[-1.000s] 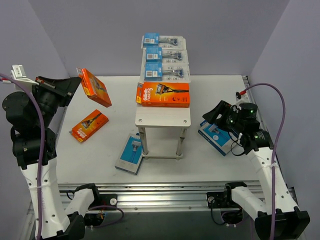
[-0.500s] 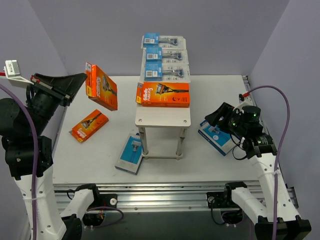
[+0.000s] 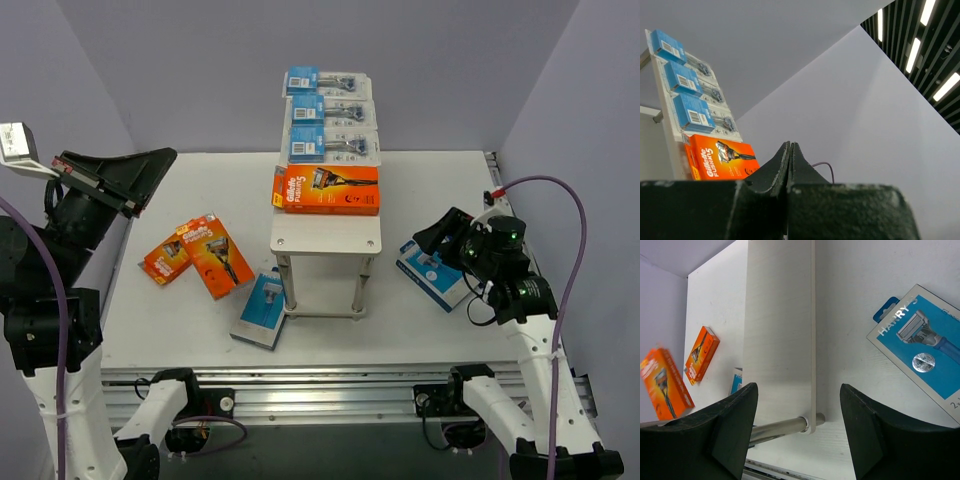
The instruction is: Place and organize the shaving razors onto the shelf
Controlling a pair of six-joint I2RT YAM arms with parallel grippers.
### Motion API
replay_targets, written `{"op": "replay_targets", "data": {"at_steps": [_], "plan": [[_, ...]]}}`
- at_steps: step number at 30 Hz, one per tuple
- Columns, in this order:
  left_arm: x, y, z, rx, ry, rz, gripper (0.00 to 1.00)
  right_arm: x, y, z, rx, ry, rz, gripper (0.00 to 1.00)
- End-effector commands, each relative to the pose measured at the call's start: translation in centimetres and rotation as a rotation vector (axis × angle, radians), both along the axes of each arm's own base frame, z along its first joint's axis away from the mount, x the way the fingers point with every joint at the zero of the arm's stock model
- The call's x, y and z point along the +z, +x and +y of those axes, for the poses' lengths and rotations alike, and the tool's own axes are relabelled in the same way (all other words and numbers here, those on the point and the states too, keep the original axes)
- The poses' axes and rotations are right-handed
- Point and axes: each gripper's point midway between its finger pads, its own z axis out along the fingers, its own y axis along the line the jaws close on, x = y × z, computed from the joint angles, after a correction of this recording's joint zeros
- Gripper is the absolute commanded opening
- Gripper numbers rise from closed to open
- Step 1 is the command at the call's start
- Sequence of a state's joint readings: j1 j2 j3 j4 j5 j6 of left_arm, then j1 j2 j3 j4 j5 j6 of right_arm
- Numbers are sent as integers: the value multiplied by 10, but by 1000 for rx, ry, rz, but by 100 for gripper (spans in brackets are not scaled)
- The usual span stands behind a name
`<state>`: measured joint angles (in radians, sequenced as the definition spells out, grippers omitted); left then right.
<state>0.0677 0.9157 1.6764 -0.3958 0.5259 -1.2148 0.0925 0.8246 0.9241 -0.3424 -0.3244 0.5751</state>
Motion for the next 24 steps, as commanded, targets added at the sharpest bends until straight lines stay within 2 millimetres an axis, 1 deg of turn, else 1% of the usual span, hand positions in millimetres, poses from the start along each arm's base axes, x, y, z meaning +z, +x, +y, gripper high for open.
{"op": "replay_targets", "data": {"at_steps": [1, 3, 4, 6, 7, 8, 10, 11, 13, 14, 16, 17, 18, 20, 21, 22, 24], "plan": [[-7, -10, 3, 38, 36, -36, 2, 10, -6, -2, -8, -3, -28, 62], [-26, -4, 6, 62, 56, 1, 2, 7, -8, -3, -11, -11, -19, 62], [-44, 0, 8, 80, 88, 22, 2, 8, -10, -4, -11, -14, -23, 62], [-64, 6, 12, 109, 121, 59, 4, 5, -12, -4, -9, -18, -19, 63], [-84, 11, 14, 126, 149, 89, 10, 3, -13, -4, -8, -24, -19, 63], [-97, 14, 16, 137, 158, 117, 13, 2, -13, -4, -8, -25, -15, 63], [-115, 19, 20, 159, 191, 135, 20, -3, -13, -4, -5, -28, -5, 63], [-133, 26, 21, 160, 201, 179, 27, -4, -13, -4, -3, -27, -3, 63], [-149, 34, 23, 163, 230, 215, 34, -8, -11, -3, 1, -24, 4, 63], [-161, 39, 24, 162, 242, 241, 39, -10, -10, -2, 3, -23, 4, 63], [-177, 49, 28, 179, 282, 272, 44, -13, -7, -1, 8, -17, 6, 63], [-186, 55, 34, 213, 298, 302, 47, -19, -6, 0, 10, -14, 17, 63], [-199, 61, 38, 224, 310, 336, 50, -19, -4, 1, 13, -10, 8, 63], [-218, 75, 44, 236, 343, 377, 56, -29, -1, 3, 24, -6, 28, 63], [-232, 81, 45, 232, 346, 409, 58, -30, 1, 4, 27, -4, 24, 63], [-244, 92, 48, 226, 355, 443, 58, -35, 3, 5, 30, -5, 36, 63], [-257, 104, 56, 226, 357, 470, 60, -42, 7, 6, 40, -6, 39, 63]]}}
